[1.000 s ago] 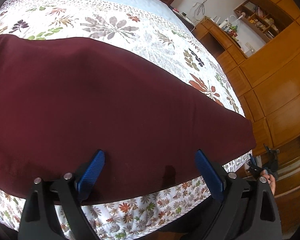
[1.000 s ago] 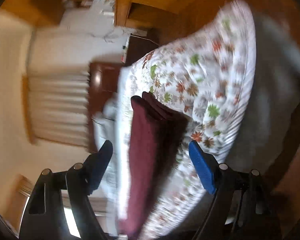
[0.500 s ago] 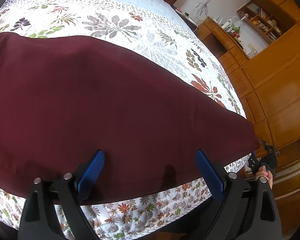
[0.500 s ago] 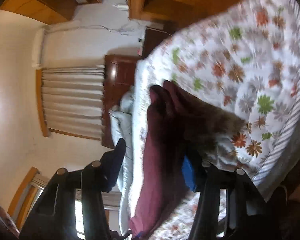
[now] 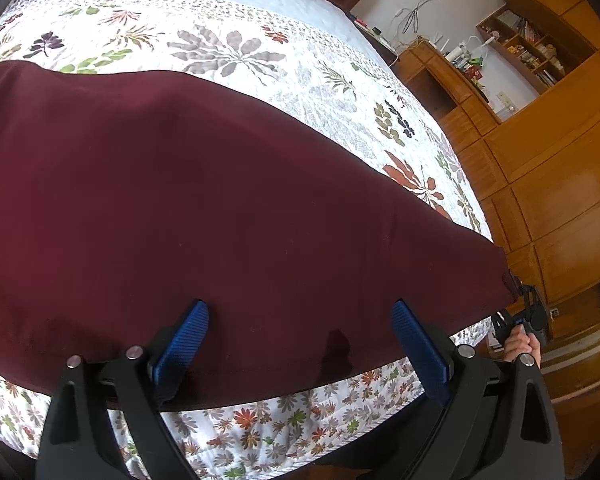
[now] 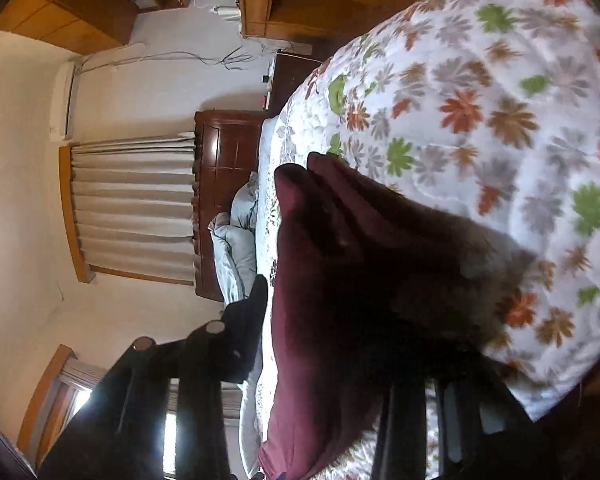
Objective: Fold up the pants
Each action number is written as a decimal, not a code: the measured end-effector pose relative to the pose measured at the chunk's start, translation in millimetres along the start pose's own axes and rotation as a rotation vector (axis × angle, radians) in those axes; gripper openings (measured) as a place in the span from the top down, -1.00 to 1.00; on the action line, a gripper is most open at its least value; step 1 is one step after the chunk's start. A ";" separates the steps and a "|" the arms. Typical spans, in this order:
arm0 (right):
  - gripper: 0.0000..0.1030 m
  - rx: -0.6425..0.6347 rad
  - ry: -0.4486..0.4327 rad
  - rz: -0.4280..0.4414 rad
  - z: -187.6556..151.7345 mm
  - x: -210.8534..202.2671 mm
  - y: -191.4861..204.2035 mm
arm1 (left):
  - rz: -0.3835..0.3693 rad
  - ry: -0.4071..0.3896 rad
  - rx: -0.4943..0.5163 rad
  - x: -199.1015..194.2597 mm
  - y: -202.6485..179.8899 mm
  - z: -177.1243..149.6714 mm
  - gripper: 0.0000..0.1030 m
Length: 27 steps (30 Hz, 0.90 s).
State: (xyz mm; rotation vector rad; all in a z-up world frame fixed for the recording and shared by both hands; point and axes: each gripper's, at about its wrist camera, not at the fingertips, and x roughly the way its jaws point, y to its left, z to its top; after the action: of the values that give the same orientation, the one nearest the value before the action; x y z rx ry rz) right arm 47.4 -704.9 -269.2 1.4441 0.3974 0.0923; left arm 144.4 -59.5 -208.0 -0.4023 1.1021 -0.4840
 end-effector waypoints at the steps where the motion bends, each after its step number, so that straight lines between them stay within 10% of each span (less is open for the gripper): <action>1: 0.22 0.001 -0.009 0.000 -0.3 -3.2 -0.7 | -0.002 0.001 0.001 -0.4 0.2 -0.4 -0.82; 9: 0.21 0.020 -0.057 -0.017 -1.8 -17.0 -8.7 | -0.010 0.003 -0.003 -0.3 0.3 0.0 -0.82; 11: 0.62 0.012 -0.056 -0.039 -2.3 -17.0 -10.8 | -0.012 0.002 -0.002 -0.4 0.4 -0.2 -0.82; 15: 0.65 -0.045 -0.059 -0.101 -2.6 -17.0 1.2 | -0.017 0.003 -0.005 -3.3 0.3 0.0 -0.82; 27: 0.66 -0.397 -0.060 -0.323 -30.4 0.2 118.9 | -0.034 -0.076 -0.010 -42.2 6.9 3.1 -0.82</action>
State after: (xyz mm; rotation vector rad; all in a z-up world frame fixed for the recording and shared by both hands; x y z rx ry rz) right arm 58.8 -660.1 -155.6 0.9770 0.5261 -0.1274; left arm 132.9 -30.0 -179.0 -0.4449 1.0263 -0.4894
